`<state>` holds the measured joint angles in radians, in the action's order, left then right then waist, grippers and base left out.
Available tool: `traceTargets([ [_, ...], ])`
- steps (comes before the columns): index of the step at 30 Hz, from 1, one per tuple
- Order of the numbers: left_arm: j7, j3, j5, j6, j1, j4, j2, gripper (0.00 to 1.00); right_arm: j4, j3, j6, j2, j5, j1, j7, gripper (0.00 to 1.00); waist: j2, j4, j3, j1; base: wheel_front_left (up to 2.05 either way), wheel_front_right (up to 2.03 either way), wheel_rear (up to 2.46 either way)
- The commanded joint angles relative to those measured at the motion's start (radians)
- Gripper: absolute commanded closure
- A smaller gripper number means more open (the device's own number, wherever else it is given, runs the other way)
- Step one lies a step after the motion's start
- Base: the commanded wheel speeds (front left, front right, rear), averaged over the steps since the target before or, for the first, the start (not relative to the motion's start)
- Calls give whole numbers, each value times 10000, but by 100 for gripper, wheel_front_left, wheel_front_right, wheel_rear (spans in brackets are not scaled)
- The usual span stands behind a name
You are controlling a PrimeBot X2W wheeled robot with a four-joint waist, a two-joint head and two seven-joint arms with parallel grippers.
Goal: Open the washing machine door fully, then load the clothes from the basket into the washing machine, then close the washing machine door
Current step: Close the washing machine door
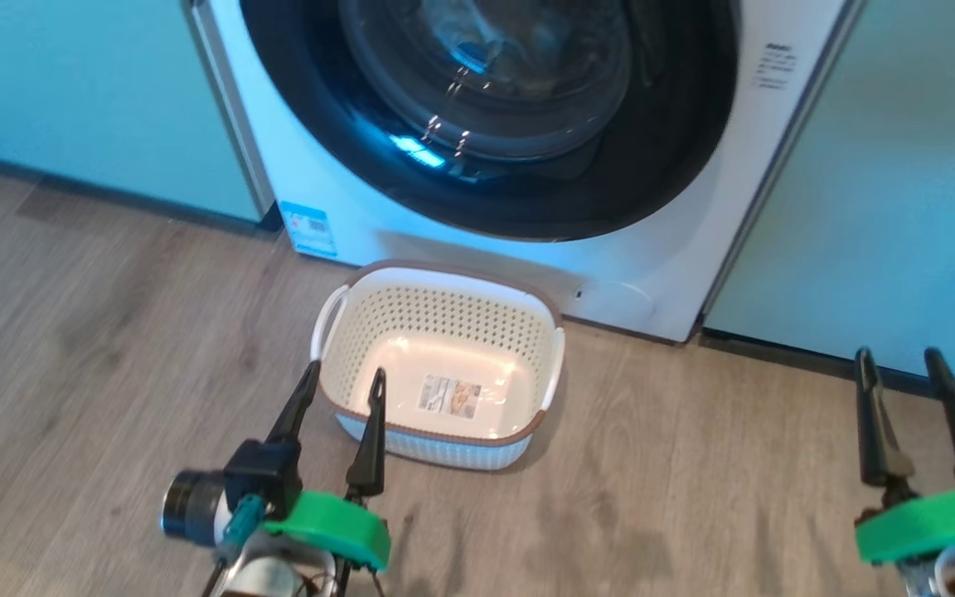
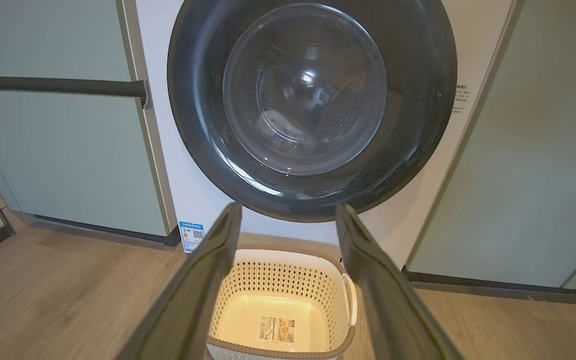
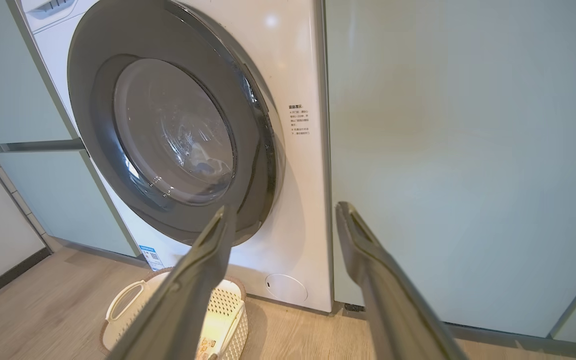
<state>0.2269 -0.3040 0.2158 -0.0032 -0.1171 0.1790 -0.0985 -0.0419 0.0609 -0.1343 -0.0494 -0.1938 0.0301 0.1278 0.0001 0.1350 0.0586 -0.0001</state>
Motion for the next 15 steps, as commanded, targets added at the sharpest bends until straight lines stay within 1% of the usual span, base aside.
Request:
traceTargets([
  [1, -15, 337, 97, 78, -127, -393, -197, 0, 517, -197, 36, -12, -62, 39, -36, 0, -1, -185, -169, 1, 0, 0, 0],
  [10, -203, 321, 181, 210, 185, -657, -342, 0, 1382, -188, 36, -10, -28, -1141, -364, 0, -1, -520, -388, 1, 0, 0, 0],
  [15, -282, 330, 228, 314, 323, -760, -402, 0, 1593, -276, 36, -10, -87, -1482, -514, 0, -1, -619, -511, 1, 0, 0, 0],
])
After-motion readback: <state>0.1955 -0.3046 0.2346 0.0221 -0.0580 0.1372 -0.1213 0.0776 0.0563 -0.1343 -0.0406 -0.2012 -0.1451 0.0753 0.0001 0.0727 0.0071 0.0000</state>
